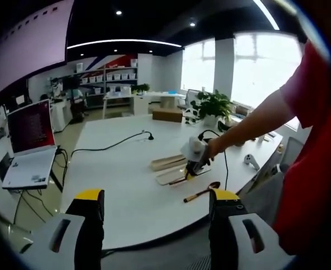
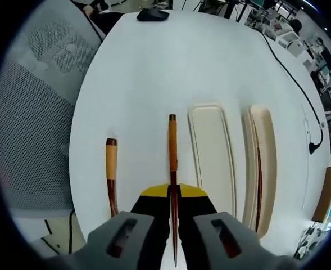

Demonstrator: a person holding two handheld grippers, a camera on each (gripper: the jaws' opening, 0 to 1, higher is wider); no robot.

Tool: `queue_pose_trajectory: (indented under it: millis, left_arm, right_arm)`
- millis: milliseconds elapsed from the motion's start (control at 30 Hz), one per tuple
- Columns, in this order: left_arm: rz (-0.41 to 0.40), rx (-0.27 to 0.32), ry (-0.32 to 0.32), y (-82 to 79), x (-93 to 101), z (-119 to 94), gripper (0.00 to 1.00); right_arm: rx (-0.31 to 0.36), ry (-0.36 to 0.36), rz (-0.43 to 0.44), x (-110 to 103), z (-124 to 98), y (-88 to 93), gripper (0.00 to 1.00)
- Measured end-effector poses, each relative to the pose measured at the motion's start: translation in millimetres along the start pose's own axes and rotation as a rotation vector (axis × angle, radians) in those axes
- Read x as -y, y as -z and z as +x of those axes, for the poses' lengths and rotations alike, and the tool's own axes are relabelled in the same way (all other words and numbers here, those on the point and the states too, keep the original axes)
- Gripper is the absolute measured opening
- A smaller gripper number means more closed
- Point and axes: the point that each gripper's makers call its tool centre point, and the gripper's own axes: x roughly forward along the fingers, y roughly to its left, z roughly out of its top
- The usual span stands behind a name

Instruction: Arrange the utensils inside the cutlery case until each visible utensil rests in its matching compartment.

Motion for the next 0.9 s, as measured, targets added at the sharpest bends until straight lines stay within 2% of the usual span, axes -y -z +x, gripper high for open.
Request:
queue_pose_trajectory:
  millis: [133, 300, 433, 467, 900]
  left_arm:
    - [-0.001, -0.010, 0.009, 1.5, -0.1, 1, 0.78]
    - [-0.001, -0.003, 0.004, -0.9, -5.8, 1, 0.78]
    - [-0.005, 0.001, -0.003, -1.6, -7.8, 0, 0.78]
    - [-0.005, 0.001, -0.002, -1.4, -7.9, 0, 0.78]
    - [0.003, 0.002, 0.002, -1.8, -6.8, 1, 0.77]
  right_arm:
    - [0.006, -0.006, -0.003, -3, -6, -4.6, 0.00]
    - [-0.023, -0.006, -0.024, -5, -14, -3.5, 0.00]
    - [-0.018, -0.027, -0.009, -5, -22, -5.4, 0.00]
    - [-0.031, -0.037, 0.016, -6, -24, -3.8, 0.00]
    - [-0.061, -0.024, -0.005, 13, -52, -3.9, 0.00]
